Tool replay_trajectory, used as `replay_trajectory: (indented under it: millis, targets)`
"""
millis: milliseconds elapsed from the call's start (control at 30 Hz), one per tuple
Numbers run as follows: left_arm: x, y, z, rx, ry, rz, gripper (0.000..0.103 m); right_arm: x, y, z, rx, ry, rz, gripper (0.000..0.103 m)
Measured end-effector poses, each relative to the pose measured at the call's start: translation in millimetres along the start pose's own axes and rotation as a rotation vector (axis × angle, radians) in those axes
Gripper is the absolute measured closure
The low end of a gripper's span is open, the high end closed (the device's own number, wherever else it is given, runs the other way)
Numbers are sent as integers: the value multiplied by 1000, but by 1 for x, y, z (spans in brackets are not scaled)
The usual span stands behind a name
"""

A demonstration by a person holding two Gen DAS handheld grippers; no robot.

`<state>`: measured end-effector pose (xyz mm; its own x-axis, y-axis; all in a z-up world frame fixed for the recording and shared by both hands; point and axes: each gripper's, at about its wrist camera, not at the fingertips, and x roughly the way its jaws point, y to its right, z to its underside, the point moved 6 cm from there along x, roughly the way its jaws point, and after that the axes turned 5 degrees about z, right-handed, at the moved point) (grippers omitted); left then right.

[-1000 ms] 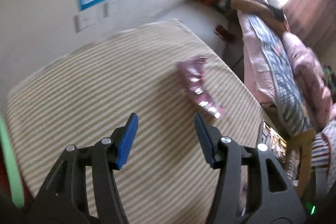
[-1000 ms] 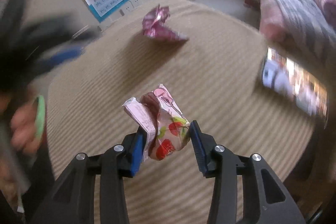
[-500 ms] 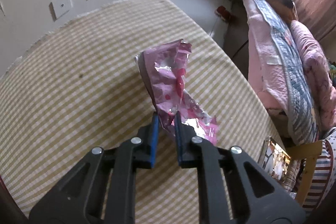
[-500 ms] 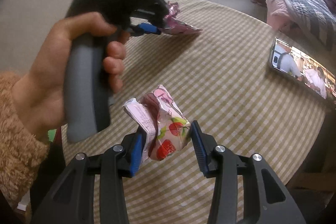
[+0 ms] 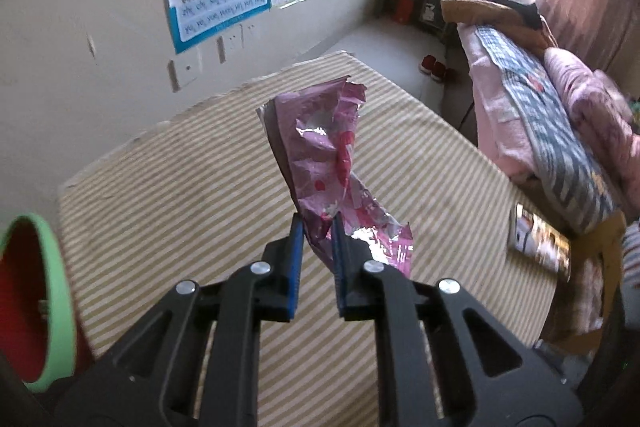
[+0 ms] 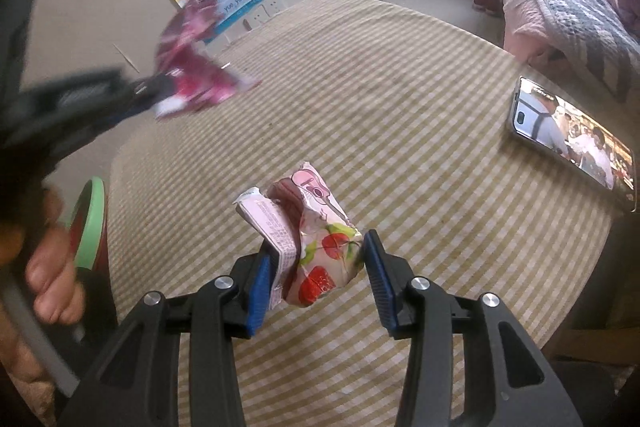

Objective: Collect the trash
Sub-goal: 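Carry the two pink wrappers over the red bin with both grippers, then open both grippers to drop the pink wrappers into the bin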

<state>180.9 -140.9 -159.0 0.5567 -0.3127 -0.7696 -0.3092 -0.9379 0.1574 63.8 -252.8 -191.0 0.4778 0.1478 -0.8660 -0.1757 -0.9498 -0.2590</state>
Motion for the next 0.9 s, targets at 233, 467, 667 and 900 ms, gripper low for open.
replay_trajectory:
  millis: [233, 467, 667, 900]
  targets:
    - [-41, -28, 18, -30, 23, -15, 90, -3, -15, 1, -23, -10, -1, 60]
    - [-79, -99, 56, -169, 15, -73, 90, -19, -81, -12, -123, 8, -92, 60]
    - [-115, -189, 82, -300, 21, -209, 90, -19, -168, -22, -199, -3, -227, 60]
    - [-141, -272, 111, -434, 22, -330, 90, -2, -298, -22, -341, -47, -356, 60]
